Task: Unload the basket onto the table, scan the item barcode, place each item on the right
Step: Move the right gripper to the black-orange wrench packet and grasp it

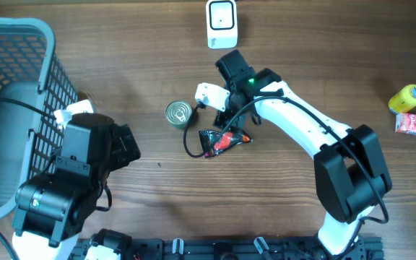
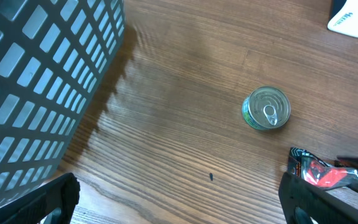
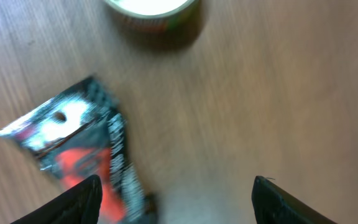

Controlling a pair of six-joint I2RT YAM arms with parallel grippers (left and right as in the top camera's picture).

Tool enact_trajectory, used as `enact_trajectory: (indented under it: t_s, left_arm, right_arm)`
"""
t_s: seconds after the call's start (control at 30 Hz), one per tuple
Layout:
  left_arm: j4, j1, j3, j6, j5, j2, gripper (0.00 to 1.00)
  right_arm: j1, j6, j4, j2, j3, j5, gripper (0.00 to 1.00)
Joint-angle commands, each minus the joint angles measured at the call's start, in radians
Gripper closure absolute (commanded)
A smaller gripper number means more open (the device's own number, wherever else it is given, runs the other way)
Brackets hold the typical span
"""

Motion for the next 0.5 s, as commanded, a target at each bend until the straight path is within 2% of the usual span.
enact_trajectory:
  t_s: [0.0,0.1,0.2,0.23,0.33,0.47]
  left_arm:
    - [0.003,-0.002,0.006,-0.003,-0.013,-0.003,0.00]
    - [-0.001,-0.002,0.006,-0.003,-0.013,-0.003,0.00]
    - [-0.001,-0.002,0.006,-0.002,-0.027,-0.003,0.00]
    - [0.000,-0.002,0.006,-0.003,-0.033,-0.003,0.00]
    - [0.000,-0.002,0.006,-0.002,-0.053,-0.003,0.00]
    - [-0.001,-0.002,0.006,-0.003,-0.063,-0.003,0.00]
  right_arm:
    - [0.003,-0.290,0.097,0.008,0.015,-0.009,0.19]
    - [0.008,-0.468,0.130,0.008,0.015,0.048,0.18]
    - [0.019,-0.463,0.085,0.008,0.015,0.031,0.16]
    - [0.019,-0.461,0.074,0.008,0.015,0.014,0.01]
    - [0.023,-0.457,-0.024,0.007,0.015,-0.067,0.00]
    - [0.030,-0.428,-0.121,0.004,0.015,-0.081,0.00]
